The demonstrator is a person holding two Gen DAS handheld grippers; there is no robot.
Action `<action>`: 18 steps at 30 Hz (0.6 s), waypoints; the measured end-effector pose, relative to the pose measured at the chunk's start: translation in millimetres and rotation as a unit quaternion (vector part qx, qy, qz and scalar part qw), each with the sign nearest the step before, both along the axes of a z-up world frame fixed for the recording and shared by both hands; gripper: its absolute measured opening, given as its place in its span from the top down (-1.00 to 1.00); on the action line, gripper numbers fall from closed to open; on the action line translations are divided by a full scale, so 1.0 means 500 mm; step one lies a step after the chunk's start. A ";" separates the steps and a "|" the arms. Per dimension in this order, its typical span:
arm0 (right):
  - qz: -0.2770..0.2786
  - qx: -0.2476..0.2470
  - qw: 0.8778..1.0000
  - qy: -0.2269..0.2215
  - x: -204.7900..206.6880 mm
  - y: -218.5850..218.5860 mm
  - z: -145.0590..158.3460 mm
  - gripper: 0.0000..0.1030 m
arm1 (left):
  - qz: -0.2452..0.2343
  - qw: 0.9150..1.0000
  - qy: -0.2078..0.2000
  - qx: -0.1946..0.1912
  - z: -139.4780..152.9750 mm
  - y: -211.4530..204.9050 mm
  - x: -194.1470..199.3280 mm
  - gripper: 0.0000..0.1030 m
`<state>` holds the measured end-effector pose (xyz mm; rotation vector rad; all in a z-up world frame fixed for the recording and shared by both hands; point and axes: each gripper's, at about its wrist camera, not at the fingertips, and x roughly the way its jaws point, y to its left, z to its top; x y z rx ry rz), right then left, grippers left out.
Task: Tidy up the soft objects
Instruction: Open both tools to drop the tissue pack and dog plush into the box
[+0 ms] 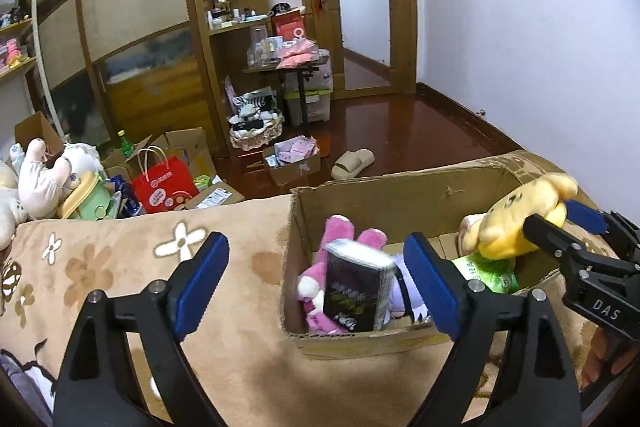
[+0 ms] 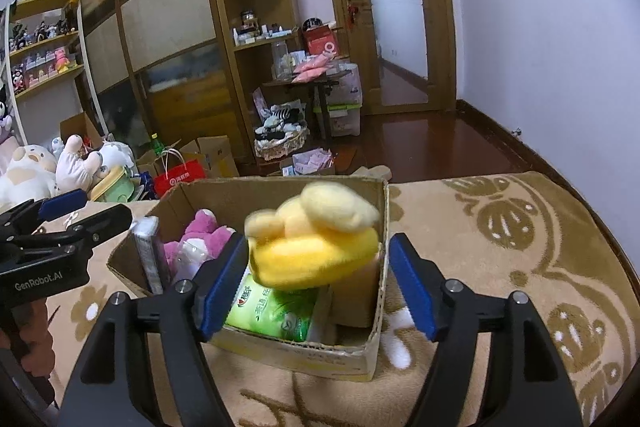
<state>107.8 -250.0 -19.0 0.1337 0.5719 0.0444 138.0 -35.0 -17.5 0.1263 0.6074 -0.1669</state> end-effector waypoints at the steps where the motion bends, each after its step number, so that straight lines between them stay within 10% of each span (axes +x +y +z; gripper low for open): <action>1: -0.002 -0.001 1.000 -0.003 -0.004 0.000 0.004 -0.69 | 0.001 1.000 0.000 -0.003 0.003 0.005 -0.005 -0.74; 6: -0.012 -0.003 1.000 -0.022 -0.032 -0.003 0.029 -0.99 | 0.006 1.000 -0.008 -0.006 0.017 0.023 -0.027 -0.85; 18: -0.023 -0.004 0.998 -0.054 -0.115 -0.012 0.101 -1.00 | 0.014 0.999 -0.043 0.009 0.083 0.041 -0.138 -0.95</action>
